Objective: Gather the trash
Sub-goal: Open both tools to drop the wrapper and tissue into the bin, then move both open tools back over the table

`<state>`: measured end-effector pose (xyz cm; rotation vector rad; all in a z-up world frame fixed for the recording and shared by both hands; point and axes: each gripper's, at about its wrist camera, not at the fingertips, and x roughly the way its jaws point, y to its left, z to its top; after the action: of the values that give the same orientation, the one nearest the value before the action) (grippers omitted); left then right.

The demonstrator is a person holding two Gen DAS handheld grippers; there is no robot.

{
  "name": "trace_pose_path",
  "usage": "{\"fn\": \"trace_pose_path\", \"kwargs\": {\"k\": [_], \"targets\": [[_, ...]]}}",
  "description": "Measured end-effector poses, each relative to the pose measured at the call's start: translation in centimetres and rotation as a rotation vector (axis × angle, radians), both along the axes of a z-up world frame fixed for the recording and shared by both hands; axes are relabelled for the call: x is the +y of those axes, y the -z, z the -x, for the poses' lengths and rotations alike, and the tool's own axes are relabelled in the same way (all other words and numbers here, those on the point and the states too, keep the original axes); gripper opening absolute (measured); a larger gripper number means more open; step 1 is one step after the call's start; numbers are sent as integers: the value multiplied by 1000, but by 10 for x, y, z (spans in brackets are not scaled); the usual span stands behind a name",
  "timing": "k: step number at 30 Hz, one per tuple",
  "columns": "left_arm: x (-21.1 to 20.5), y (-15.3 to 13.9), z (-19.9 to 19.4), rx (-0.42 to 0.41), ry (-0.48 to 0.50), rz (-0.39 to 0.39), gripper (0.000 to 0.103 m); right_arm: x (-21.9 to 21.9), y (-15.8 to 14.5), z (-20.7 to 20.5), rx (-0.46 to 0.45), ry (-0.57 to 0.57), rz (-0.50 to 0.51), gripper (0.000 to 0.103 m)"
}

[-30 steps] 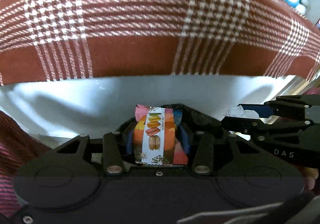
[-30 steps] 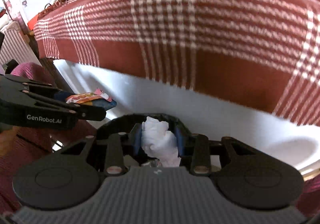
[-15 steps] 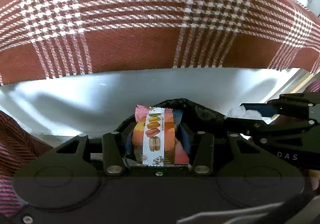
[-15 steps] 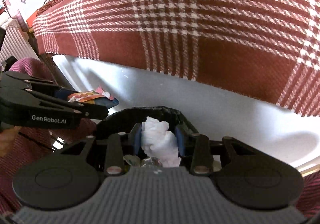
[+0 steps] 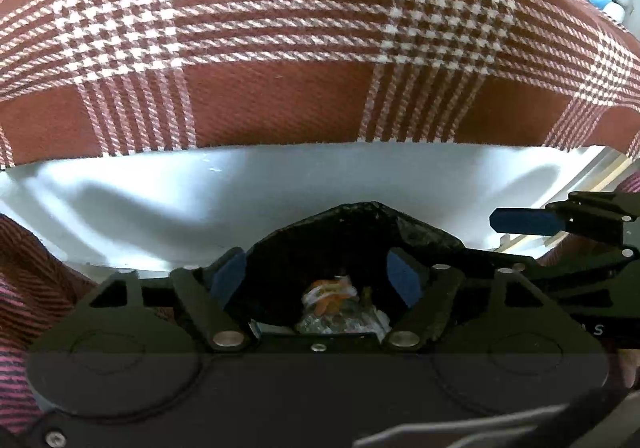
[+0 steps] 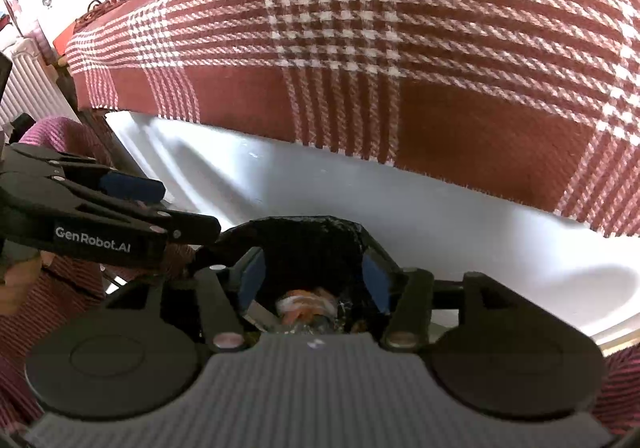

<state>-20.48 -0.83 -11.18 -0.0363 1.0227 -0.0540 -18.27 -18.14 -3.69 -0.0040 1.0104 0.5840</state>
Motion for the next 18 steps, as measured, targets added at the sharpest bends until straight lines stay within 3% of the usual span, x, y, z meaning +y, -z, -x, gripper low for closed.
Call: {"fn": "trace_pose_path", "kwargs": {"k": [6,14,18], "targets": [[3,-35,1,-42,24,19,85,-8,-28,-3,-34,-2,-27,71],[9,-123,-12,-389,35,-22,97,-43,-109,-35,-165,62,-156,76],[13,-148,-46,-466,12,-15,98,-51,-139,-59,-258,104,-170,77]]}}
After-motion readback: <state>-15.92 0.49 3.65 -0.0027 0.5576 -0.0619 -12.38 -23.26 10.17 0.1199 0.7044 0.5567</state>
